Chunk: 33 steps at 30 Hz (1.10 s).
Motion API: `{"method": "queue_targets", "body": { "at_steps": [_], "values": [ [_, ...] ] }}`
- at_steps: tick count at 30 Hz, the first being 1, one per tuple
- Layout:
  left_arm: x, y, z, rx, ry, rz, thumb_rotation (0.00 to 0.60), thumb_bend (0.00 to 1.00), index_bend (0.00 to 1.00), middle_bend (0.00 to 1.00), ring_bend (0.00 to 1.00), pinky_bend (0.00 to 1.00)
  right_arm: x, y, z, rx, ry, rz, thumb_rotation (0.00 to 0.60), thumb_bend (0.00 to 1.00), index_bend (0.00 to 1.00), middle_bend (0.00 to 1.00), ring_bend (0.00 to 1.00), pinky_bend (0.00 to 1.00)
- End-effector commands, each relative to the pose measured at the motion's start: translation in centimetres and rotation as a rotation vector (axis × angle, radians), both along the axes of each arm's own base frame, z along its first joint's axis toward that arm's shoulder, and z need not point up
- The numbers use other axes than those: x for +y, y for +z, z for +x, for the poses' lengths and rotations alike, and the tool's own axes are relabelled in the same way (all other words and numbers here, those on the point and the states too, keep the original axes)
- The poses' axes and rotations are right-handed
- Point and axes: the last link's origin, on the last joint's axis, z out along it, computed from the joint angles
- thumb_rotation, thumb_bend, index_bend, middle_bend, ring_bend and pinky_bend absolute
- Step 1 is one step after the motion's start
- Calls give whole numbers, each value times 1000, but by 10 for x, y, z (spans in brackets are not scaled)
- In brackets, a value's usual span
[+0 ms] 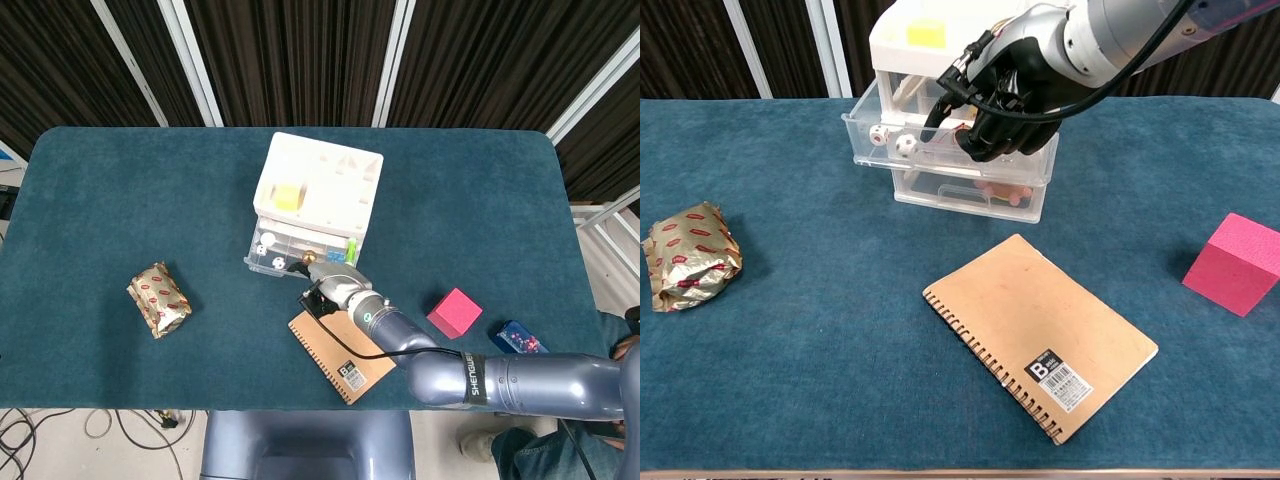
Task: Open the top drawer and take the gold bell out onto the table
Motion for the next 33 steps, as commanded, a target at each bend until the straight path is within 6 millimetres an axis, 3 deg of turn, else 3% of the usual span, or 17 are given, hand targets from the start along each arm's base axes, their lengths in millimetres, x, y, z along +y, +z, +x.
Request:
{"method": "queue_targets", "body": {
  "at_steps": [1,33],
  "values": [
    [0,0,0,-1,0,0,600,201,91,0,0,0,0,0,1,0,2,0,600,768,165,870,993,1000],
    [0,0,0,-2,4,0,600,201,92,0,0,0,7,1,3,20,31,21,600,769,174,869,992,1000]
  ]
}}
